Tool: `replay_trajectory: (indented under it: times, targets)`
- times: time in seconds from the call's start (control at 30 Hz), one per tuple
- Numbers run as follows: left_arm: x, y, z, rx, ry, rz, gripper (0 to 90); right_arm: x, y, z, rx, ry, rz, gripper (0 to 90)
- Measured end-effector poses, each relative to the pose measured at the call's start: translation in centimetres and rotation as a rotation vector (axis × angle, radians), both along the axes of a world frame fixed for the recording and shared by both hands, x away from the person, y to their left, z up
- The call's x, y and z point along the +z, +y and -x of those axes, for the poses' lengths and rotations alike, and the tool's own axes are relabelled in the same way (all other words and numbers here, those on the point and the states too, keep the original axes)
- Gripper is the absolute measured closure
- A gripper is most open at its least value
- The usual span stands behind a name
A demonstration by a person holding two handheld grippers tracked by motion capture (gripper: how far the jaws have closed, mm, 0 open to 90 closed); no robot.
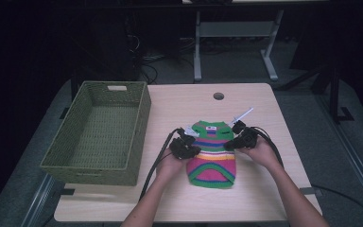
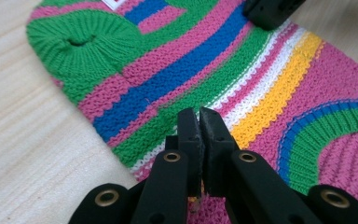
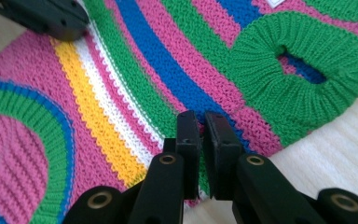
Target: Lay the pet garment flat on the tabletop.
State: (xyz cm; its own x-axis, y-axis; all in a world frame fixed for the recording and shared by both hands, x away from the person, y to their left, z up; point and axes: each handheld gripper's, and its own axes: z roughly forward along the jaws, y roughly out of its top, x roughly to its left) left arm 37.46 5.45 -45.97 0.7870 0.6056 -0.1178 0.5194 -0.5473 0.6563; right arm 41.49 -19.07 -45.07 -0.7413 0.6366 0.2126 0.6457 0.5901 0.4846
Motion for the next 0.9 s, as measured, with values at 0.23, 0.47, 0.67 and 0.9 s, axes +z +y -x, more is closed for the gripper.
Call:
replay_trajectory:
  times: [0.23,0.47,0.67,0.9]
  targets:
    - [-0.07,-0.36,-0.15,0.001,-0.007,-0.020,86.1,-0.18,-0.11,-0.36,-0.039,-0.016,-0.010,81.3]
    - [-0.16,-0.12,-0.81,0.031,0.004,-0.007,85.5,-0.36,-0.17,-0.63,-0.053,-0.026,-0.030,81.1]
    - [-0.13,-0.21,-0.73,0.030,0.003,-0.012,83.6,-0.41,-0.32,-0.64,-0.058,-0.019,-0.042,79.7]
    - [0.18,-0.12,-0.53,0.031,-0.011,-0.021,82.1,0.03,-0.57,-0.43,-0.072,-0.034,-0.058,75.4]
